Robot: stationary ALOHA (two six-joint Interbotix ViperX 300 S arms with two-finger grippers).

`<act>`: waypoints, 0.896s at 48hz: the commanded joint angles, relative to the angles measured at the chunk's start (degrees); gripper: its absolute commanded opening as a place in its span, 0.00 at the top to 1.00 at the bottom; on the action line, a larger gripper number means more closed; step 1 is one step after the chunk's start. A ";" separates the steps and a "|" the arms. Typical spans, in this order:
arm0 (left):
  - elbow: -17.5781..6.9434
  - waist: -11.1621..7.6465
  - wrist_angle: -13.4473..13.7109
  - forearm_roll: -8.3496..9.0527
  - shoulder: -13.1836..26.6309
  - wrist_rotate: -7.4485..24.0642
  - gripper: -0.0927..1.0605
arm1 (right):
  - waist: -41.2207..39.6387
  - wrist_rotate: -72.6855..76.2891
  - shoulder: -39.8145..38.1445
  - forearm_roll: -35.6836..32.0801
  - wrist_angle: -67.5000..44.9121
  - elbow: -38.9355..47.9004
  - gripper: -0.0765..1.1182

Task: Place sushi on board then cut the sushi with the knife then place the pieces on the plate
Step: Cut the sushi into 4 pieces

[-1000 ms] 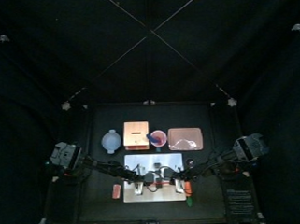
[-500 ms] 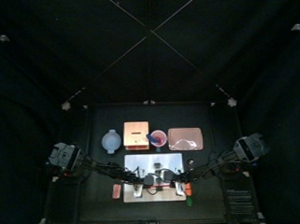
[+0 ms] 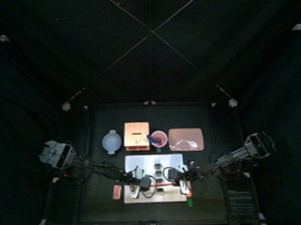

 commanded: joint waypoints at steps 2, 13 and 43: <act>0.26 0.26 -0.53 3.16 -3.69 -0.18 0.35 | -1.05 0.26 -4.75 0.00 2.29 0.26 0.66; 3.60 2.81 -5.27 7.56 -8.35 -0.44 0.35 | -0.97 0.35 -11.07 2.90 6.59 3.16 0.66; 13.80 8.17 -29.79 5.98 -11.87 -0.35 0.35 | -4.31 0.62 -30.76 18.19 22.24 14.41 0.65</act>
